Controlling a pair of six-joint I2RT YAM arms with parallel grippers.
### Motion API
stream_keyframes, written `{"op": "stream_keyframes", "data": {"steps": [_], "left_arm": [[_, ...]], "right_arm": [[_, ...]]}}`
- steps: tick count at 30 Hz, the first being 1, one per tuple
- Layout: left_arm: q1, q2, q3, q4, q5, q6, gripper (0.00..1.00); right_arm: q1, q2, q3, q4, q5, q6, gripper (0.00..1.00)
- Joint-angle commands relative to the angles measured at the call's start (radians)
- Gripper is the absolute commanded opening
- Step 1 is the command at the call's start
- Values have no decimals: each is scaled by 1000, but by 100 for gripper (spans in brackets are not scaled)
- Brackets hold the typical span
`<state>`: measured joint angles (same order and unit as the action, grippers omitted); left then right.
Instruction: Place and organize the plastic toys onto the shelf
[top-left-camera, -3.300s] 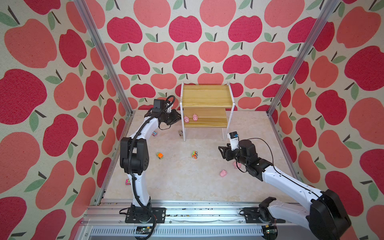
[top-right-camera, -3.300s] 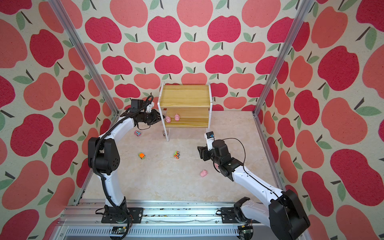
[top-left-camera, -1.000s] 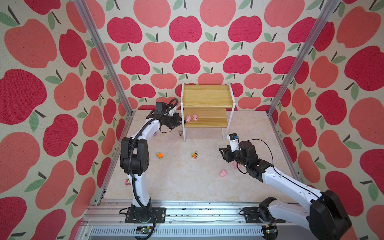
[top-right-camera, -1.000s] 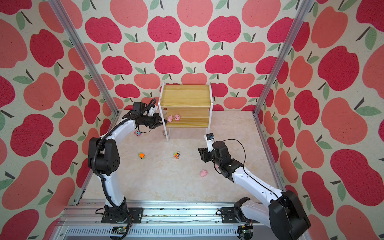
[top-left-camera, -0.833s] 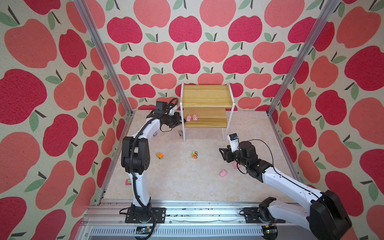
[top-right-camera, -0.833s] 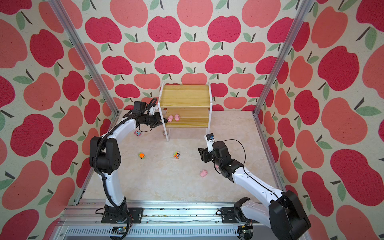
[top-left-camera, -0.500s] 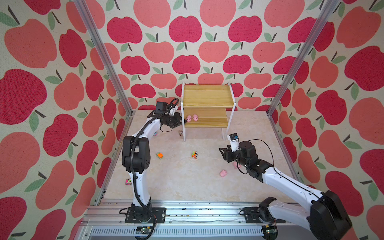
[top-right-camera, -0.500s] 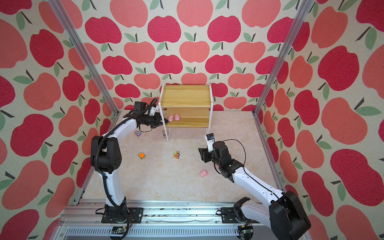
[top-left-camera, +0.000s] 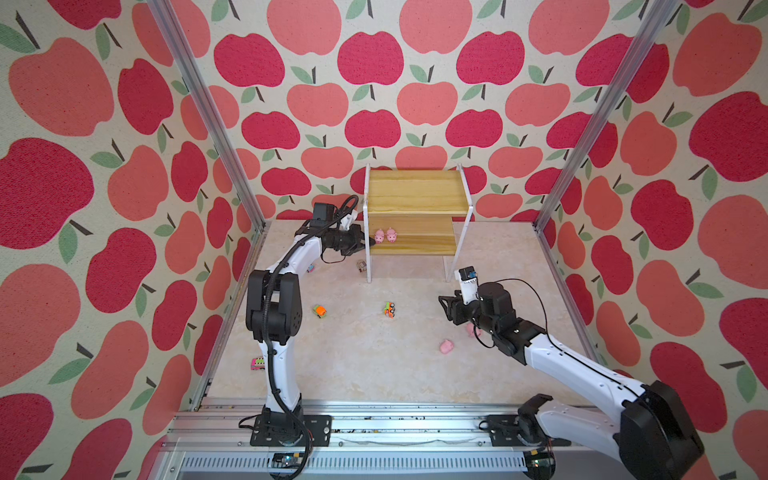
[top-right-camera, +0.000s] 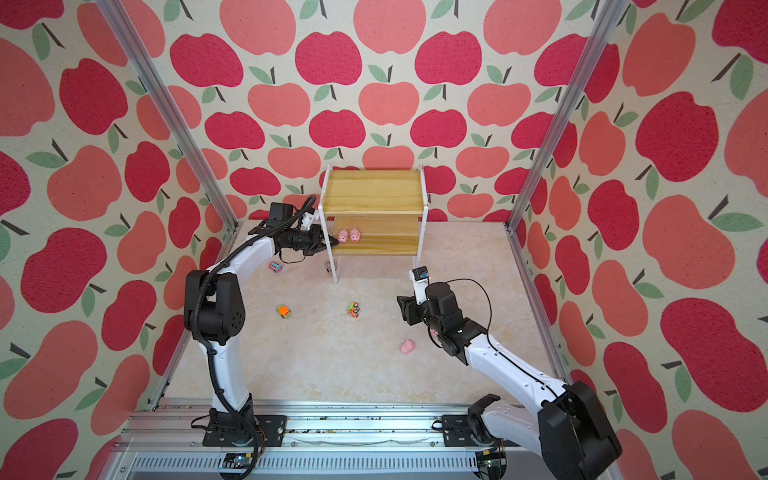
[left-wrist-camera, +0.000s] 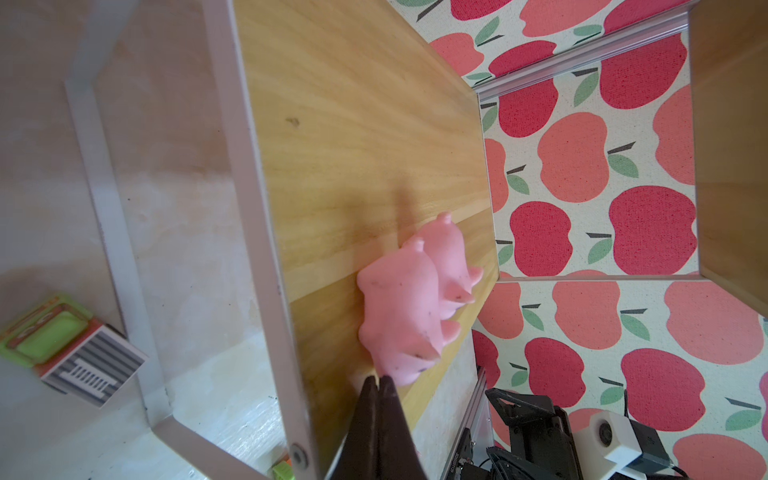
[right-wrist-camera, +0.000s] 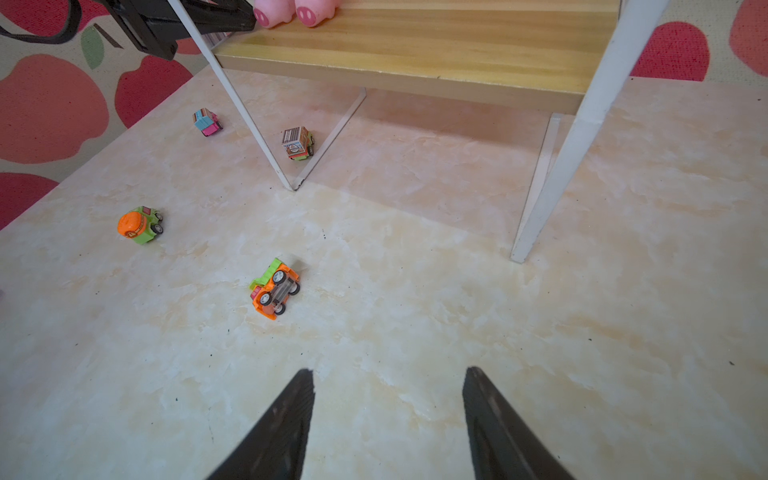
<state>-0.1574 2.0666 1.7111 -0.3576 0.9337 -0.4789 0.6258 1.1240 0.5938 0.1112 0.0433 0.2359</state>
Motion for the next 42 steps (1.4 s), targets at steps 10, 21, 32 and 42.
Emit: {"op": "stream_keyframes", "data": {"steps": [10, 21, 32, 42], "left_arm": [[-13, 47, 53, -18, 85, 37, 6], [17, 1, 33, -33, 85, 58, 6], [103, -203, -137, 0, 47, 82, 45], [146, -437, -380, 1, -86, 120, 63]], "right_arm": [[-5, -2, -7, -16, 21, 1, 60], [-6, -9, -6, -41, 33, -7, 60], [54, 16, 45, -234, 165, -19, 61], [121, -54, 60, -592, 202, 133, 67]]}}
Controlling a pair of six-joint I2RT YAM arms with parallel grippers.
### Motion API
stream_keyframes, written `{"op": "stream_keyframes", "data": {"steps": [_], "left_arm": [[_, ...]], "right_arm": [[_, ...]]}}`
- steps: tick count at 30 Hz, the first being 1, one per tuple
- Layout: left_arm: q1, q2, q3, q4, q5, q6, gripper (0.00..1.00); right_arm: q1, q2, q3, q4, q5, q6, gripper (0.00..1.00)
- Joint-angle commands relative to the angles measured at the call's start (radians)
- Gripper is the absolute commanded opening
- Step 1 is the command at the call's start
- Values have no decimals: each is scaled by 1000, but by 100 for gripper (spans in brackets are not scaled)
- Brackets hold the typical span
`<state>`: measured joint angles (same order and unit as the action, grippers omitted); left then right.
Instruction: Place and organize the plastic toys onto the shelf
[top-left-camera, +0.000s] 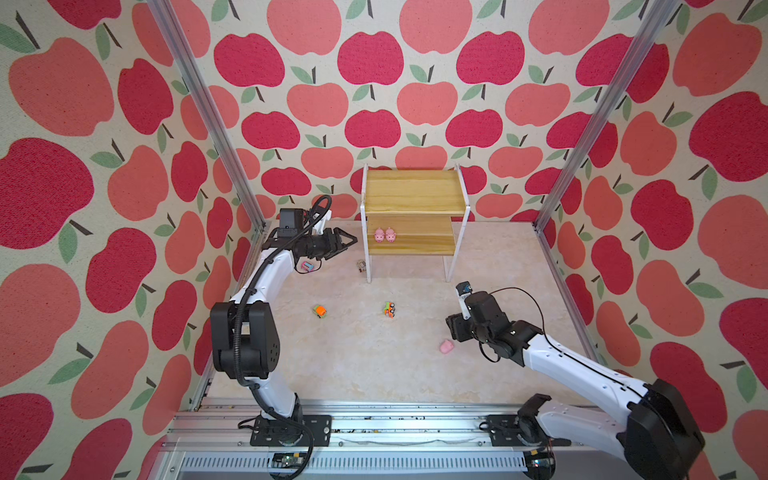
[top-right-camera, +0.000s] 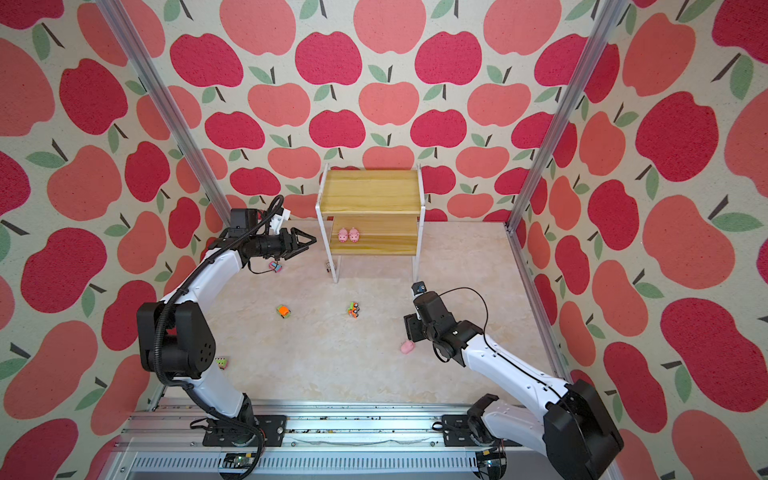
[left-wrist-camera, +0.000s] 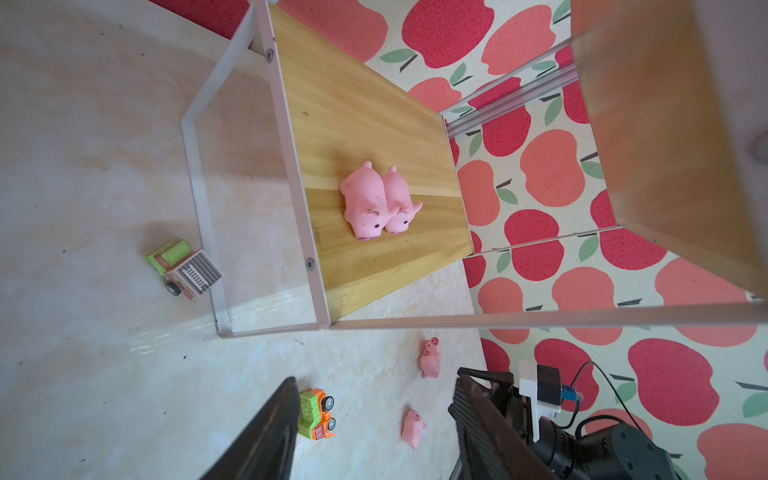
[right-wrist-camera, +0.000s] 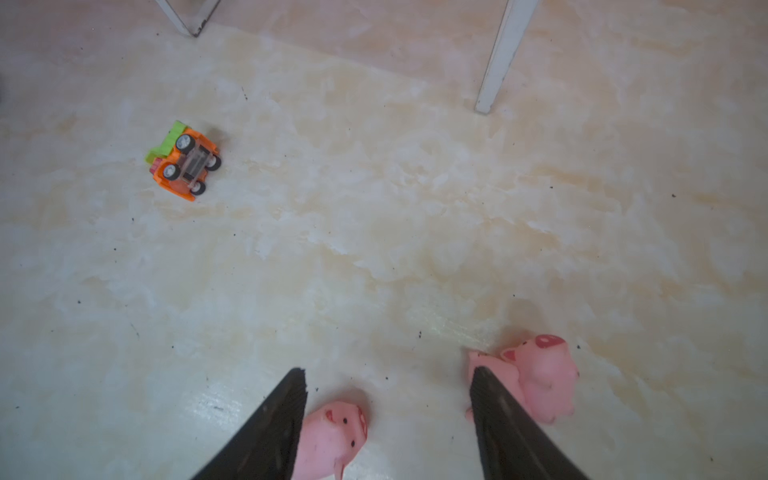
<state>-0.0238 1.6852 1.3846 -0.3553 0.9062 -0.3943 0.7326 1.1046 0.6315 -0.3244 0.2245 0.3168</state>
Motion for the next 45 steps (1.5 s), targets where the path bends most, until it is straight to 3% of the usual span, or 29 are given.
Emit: {"op": "stream_keyframes", "data": {"steps": [1, 6, 13, 26, 33, 40, 45], "left_arm": [[14, -85, -83, -5, -77, 38, 64], [17, -225, -188, -39, -143, 65, 66], [18, -361, -260, -106, -186, 115, 70], [24, -421, -305, -74, -175, 99, 71], [24, -438, -341, -33, -176, 84, 71], [28, -466, -354, -15, -182, 88, 71], [29, -498, -367, -3, -195, 75, 70]], "right_arm": [[17, -42, 22, -181, 12, 57, 68], [48, -26, 45, -264, -30, 39, 72], [93, 123, 160, -357, -94, -122, 79], [97, 403, 290, -404, -150, -174, 82], [99, 489, 300, -393, -161, -186, 76], [100, 530, 331, -394, -161, -156, 50], [106, 505, 352, -380, -173, -72, 42]]}}
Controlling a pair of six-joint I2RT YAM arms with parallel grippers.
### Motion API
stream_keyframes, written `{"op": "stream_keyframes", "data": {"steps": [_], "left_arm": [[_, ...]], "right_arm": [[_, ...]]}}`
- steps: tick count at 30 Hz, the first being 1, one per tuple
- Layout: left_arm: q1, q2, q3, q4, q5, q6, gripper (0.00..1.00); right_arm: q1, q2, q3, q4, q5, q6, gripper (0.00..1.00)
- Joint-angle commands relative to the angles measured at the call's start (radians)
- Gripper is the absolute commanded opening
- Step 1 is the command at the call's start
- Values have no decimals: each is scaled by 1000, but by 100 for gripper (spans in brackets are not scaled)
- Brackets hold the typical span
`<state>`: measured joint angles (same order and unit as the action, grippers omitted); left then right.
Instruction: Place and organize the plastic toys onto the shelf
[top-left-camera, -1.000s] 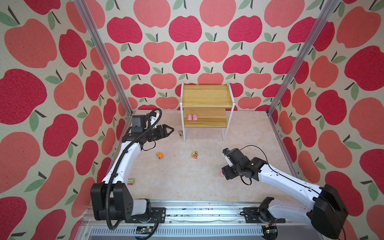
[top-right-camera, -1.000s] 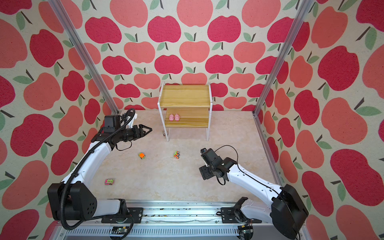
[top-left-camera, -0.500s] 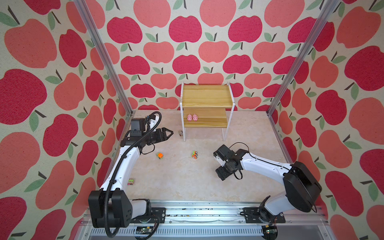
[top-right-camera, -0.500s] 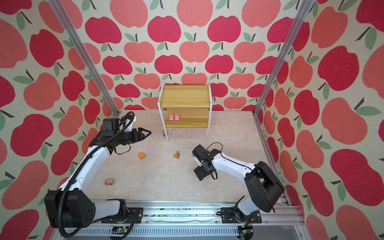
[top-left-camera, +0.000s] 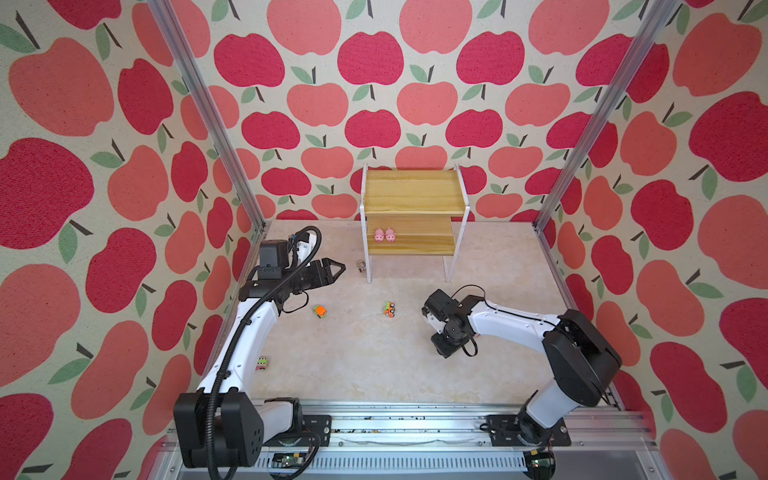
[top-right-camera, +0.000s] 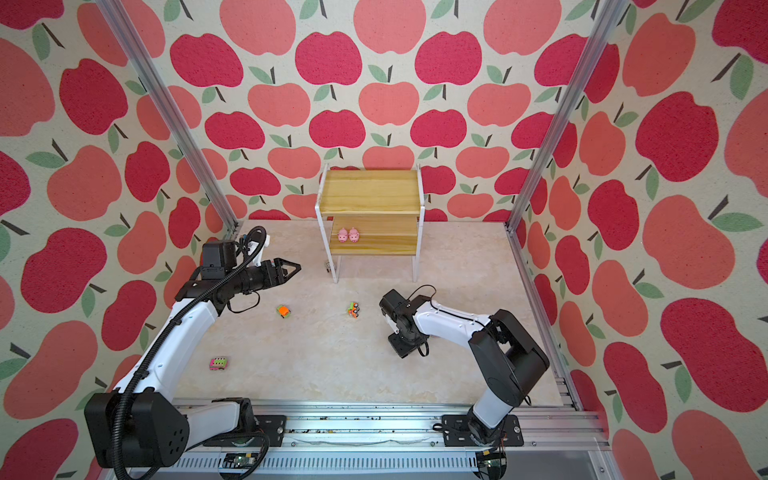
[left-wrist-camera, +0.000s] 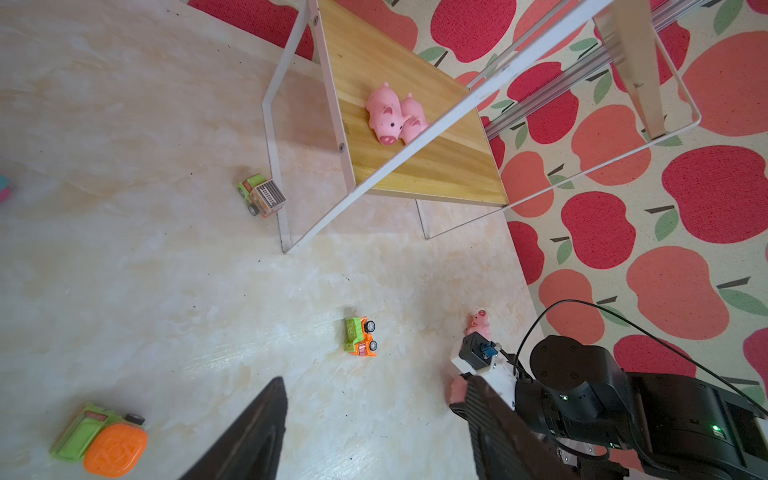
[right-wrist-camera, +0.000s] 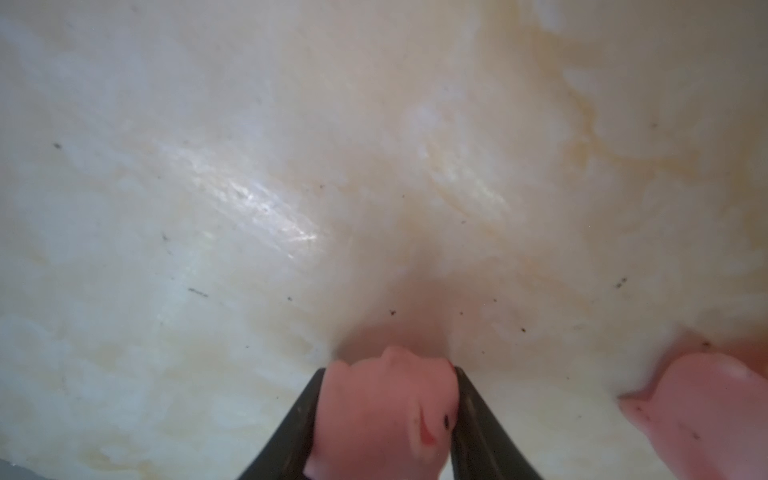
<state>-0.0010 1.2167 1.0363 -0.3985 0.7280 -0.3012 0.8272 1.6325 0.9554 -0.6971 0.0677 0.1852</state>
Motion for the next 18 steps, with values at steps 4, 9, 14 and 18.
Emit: {"op": "stream_keyframes", "data": {"steps": [4, 9, 14, 18], "left_arm": [[6, -35, -27, 53, -34, -40, 70], [10, -46, -31, 38, -46, -59, 70], [10, -98, -56, 57, -52, -71, 70], [9, -108, -63, 56, -58, -75, 70]], "right_arm": [[19, -26, 38, 31, 7, 246, 41], [22, 14, 68, 75, 2, 533, 40], [56, 96, 130, 77, 3, 789, 40], [91, 208, 250, -28, 17, 995, 42]]}}
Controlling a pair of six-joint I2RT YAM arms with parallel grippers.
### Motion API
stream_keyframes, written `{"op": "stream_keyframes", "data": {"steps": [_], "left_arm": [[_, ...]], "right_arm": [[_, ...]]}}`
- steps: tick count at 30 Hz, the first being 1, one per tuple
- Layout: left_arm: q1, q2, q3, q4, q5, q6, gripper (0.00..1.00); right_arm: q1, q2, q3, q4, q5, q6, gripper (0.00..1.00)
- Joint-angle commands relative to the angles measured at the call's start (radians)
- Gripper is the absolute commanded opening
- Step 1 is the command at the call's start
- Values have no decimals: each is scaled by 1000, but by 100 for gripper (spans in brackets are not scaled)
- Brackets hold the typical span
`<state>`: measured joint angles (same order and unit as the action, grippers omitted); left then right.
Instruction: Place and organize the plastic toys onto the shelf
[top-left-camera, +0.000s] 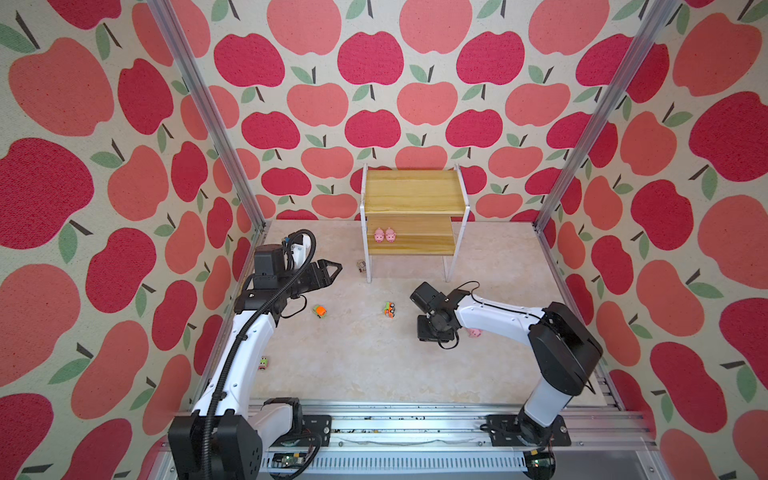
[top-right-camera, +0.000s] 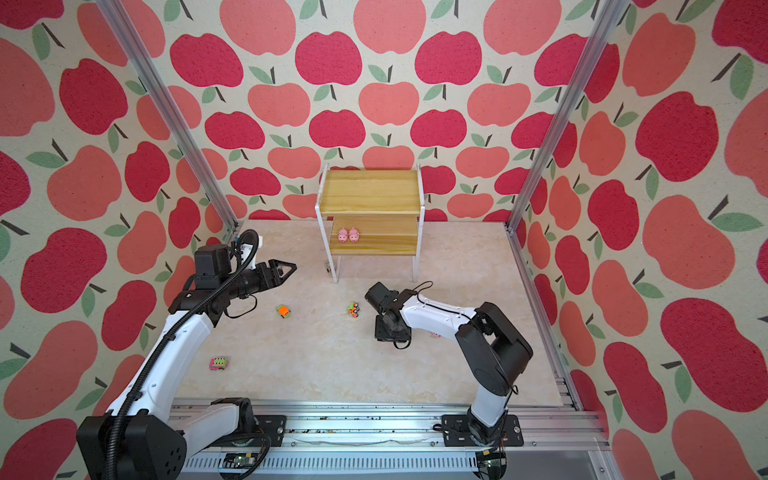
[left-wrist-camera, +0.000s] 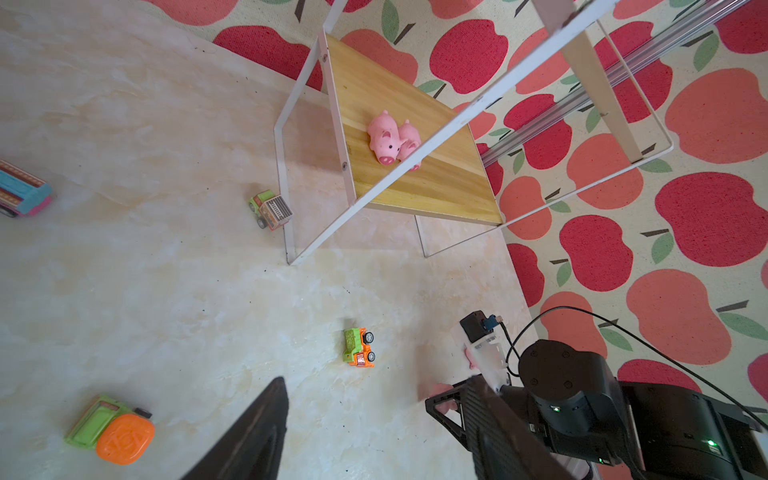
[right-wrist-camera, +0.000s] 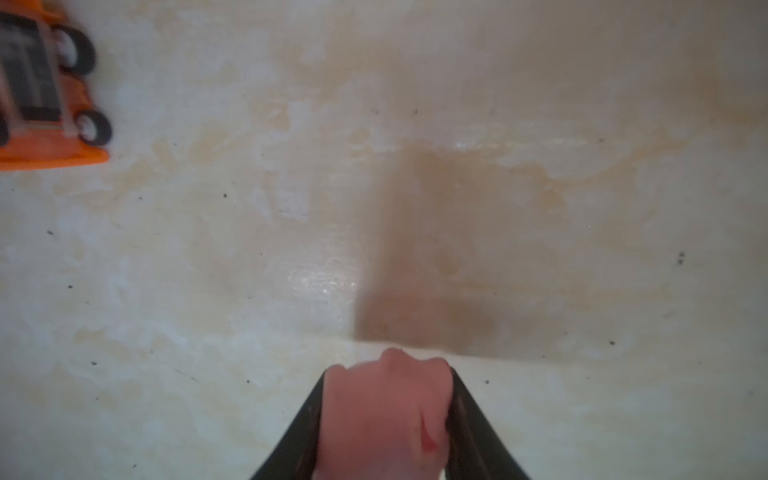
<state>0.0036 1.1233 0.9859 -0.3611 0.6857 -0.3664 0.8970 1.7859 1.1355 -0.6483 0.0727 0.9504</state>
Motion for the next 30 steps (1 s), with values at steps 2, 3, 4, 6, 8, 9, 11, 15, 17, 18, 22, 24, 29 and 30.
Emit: {"op": "stream_keyframes", "data": {"steps": [2, 3, 4, 6, 8, 9, 11, 15, 17, 18, 22, 24, 29, 30], "left_arm": [[4, -18, -15, 18, -21, -9, 70], [2, -20, -16, 19, -25, -9, 70], [1, -20, -20, 19, -26, -9, 70], [-3, -20, -23, 20, -29, -9, 69], [-6, -17, -23, 17, -33, -6, 69], [-5, -16, -23, 16, -34, -6, 69], [-5, -16, -24, 14, -36, -4, 69], [-4, -10, -25, 13, -38, -3, 70], [-5, -5, -24, 15, -40, -1, 70], [-6, -1, -25, 13, -41, -2, 70], [-8, 7, -29, 13, -43, 1, 70], [-14, 12, -31, 16, -49, 7, 70], [-22, 23, -33, 16, -50, 22, 70], [-23, 22, -35, 17, -51, 27, 70]], "right_arm": [[30, 96, 106, -82, 6, 313, 42], [35, 107, 112, -63, 0, 358, 42], [40, 116, 116, -45, -3, 403, 44], [50, 129, 129, -25, 0, 463, 46], [57, 144, 149, -26, -2, 506, 48], [60, 147, 153, -22, -5, 525, 51], [62, 143, 147, 2, -9, 532, 59], [59, 108, 119, 30, -34, 467, 68], [59, 68, 86, 69, -39, 373, 69], [61, 41, 75, 63, -20, 310, 70], [60, -80, -6, 81, 32, -2, 74], [57, -134, -38, 82, 35, -198, 74], [54, -211, -47, 41, 6, -632, 73], [54, -211, -33, 23, 1, -710, 73]]}}
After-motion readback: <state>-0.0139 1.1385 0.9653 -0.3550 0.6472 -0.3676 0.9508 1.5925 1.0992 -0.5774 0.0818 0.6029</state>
